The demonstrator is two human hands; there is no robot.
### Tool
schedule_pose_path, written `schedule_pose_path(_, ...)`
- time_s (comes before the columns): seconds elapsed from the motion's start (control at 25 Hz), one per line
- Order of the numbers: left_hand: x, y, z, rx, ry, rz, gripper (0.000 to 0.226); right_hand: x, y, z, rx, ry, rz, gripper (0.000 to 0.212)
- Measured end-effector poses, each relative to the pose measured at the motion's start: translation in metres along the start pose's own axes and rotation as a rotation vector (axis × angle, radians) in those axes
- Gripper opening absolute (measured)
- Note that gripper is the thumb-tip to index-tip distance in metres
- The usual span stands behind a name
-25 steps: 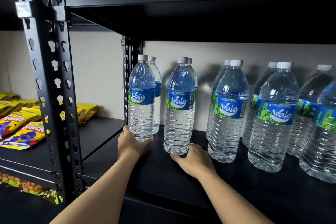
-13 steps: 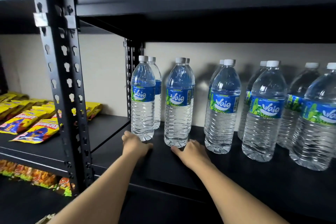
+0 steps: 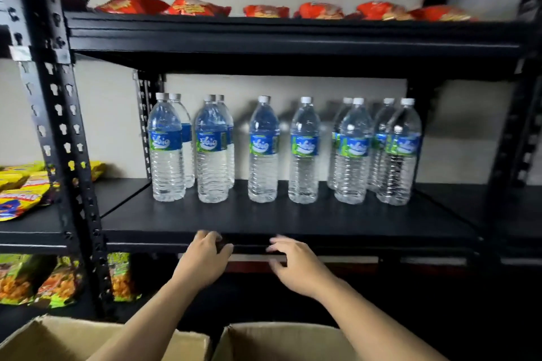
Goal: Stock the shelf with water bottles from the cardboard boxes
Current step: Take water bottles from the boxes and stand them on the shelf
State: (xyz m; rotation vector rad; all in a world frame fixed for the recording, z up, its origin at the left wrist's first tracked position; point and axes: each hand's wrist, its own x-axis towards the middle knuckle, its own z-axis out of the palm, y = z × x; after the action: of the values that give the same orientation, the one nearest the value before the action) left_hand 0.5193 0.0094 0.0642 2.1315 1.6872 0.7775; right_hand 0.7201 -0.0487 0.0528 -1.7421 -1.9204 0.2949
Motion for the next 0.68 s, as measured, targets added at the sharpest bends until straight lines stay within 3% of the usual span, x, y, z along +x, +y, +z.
schedule_pose_path(0.2,-0.059,0.067,0.001,-0.048,-0.201,0.137,0.02,-0.085,0.025,-0.045,-0.193,-0.026,0.205,0.045)
schedule_pose_path(0.48,-0.097,0.189,0.029,0.118,-0.368,0.449,0.04,-0.183,0.067,-0.103,-0.232,-0.117,0.407,0.041)
schedule_pose_path(0.68,-0.152,0.279,0.091,0.11,-0.501,0.652,0.042,-0.285,0.085,-0.154,-0.236,-0.044,0.646,0.037)
